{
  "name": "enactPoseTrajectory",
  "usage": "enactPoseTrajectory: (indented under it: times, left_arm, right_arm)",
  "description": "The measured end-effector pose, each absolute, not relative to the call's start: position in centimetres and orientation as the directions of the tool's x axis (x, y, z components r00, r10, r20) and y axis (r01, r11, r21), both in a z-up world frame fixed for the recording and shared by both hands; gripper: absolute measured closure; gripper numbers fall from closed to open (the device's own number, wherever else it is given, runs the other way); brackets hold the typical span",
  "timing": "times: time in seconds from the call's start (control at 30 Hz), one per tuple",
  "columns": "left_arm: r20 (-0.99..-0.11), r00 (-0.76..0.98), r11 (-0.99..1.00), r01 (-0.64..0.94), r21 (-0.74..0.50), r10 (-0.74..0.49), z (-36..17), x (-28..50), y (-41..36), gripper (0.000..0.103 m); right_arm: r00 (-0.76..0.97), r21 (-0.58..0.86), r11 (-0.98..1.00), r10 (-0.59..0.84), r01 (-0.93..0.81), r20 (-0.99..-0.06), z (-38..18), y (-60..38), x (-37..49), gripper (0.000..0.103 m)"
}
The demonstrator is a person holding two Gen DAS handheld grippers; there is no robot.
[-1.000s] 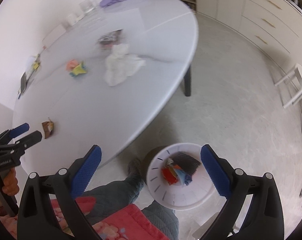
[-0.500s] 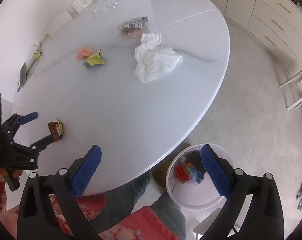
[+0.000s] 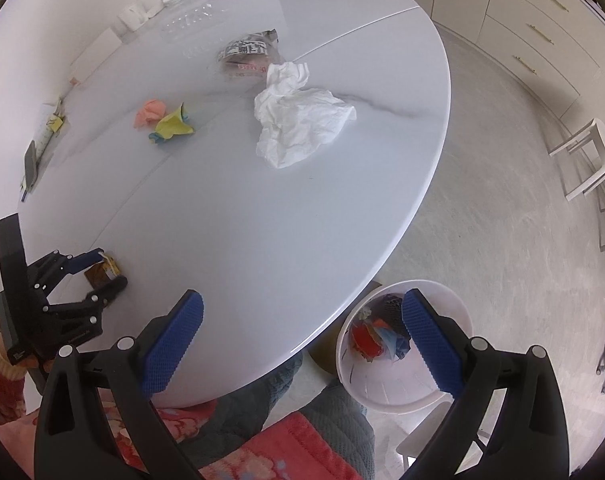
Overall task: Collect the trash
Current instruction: 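Grasp the brown foil packet with the left tool while the right tool grasps the white tissue, then carry the brown packet and white tissue over the white bin and open both tools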
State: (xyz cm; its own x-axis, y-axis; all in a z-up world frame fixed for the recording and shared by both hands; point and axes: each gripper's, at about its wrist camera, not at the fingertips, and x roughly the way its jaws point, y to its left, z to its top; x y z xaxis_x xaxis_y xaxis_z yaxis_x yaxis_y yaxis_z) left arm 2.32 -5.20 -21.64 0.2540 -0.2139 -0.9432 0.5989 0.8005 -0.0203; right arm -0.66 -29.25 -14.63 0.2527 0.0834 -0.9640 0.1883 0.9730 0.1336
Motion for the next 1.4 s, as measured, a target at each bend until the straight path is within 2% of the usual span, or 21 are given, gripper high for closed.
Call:
enactPoseTrajectory:
  times: [0.27, 0.5, 0.63, 0.73, 1.0, 1.1, 1.13, 1.17, 1.2, 1.23, 1.27, 1.3, 1.33, 1.4]
  left_arm:
    - [-0.939, 0.278, 0.871, 0.490, -0.043, -0.202, -20.4, 2.6, -5.2, 0.060]
    - [-0.912, 0.368, 0.931, 0.362, -0.038, -0.180, -14.8, 3.6, -8.5, 0.060]
    - [-0.905, 0.369, 0.949, 0.300, -0.097, -0.209, -12.2, 4.8, -11.0, 0.060]
    - [-0.899, 0.388, 0.953, 0.288, -0.090, -0.202, -11.2, 5.2, -12.4, 0.059]
    - [-0.918, 0.348, 0.959, 0.263, -0.101, -0.192, -11.8, 5.8, -13.1, 0.059]
    - [-0.922, 0.334, 0.959, 0.263, -0.109, -0.196, -12.2, 6.4, -12.9, 0.059]
    - [-0.922, 0.332, 0.959, 0.263, -0.109, -0.196, -12.3, 6.5, -12.9, 0.059]
    - [-0.923, 0.330, 0.958, 0.265, -0.109, -0.197, -12.3, 6.6, -12.8, 0.059]
    - [-0.923, 0.330, 0.958, 0.267, -0.107, -0.196, -12.4, 6.8, -12.8, 0.059]
    - [-0.924, 0.330, 0.957, 0.269, -0.107, -0.196, -12.4, 7.0, -12.9, 0.059]
    - [-0.925, 0.327, 0.956, 0.272, -0.107, -0.196, -12.5, 7.2, -13.0, 0.059]
    - [-0.926, 0.324, 0.956, 0.275, -0.104, -0.194, -12.6, 7.3, -13.1, 0.059]
    - [-0.927, 0.322, 0.955, 0.277, -0.104, -0.194, -12.7, 7.4, -13.1, 0.059]
    - [-0.929, 0.315, 0.954, 0.283, -0.104, -0.195, -12.9, 7.5, -13.3, 0.059]
  right_arm:
    - [0.273, 0.157, 0.973, 0.106, 0.170, -0.956, -14.3, -30.1, -0.7, 0.004]
    - [0.301, 0.167, 0.975, 0.116, 0.148, -0.946, -14.0, -31.7, 1.0, 0.004]
    - [0.325, 0.164, 0.980, 0.118, 0.117, -0.938, -14.1, -32.3, 4.1, 0.004]
    - [0.330, 0.150, 0.985, 0.114, 0.087, -0.937, -14.8, -32.0, 7.3, 0.004]
    - [0.287, 0.122, 0.991, 0.103, 0.050, -0.953, -18.8, -30.4, 14.4, 0.004]
    - [0.269, 0.087, 0.996, 0.080, 0.014, -0.960, -20.3, -29.4, 16.2, 0.013]
    - [0.261, 0.084, 0.996, 0.080, 0.002, -0.962, -20.7, -29.1, 16.5, 0.019]
    - [0.257, 0.082, 0.997, 0.081, -0.005, -0.963, -20.9, -28.9, 16.8, 0.030]
    - [0.252, 0.074, 0.997, 0.075, -0.015, -0.965, -21.3, -28.6, 17.1, 0.033]
    - [0.267, 0.061, 0.998, 0.065, -0.024, -0.962, -21.1, -28.4, 17.1, 0.042]
    - [0.271, 0.063, 0.998, 0.069, -0.031, -0.960, -21.1, -28.3, 17.2, 0.057]
    - [0.276, 0.062, 0.997, 0.070, -0.036, -0.959, -21.0, -28.2, 17.3, 0.067]
    - [0.272, 0.087, 0.996, 0.093, -0.034, -0.958, -20.9, -28.3, 17.3, 0.084]
    - [0.281, 0.119, 0.993, 0.119, -0.017, -0.952, -20.6, -28.7, 17.1, 0.089]
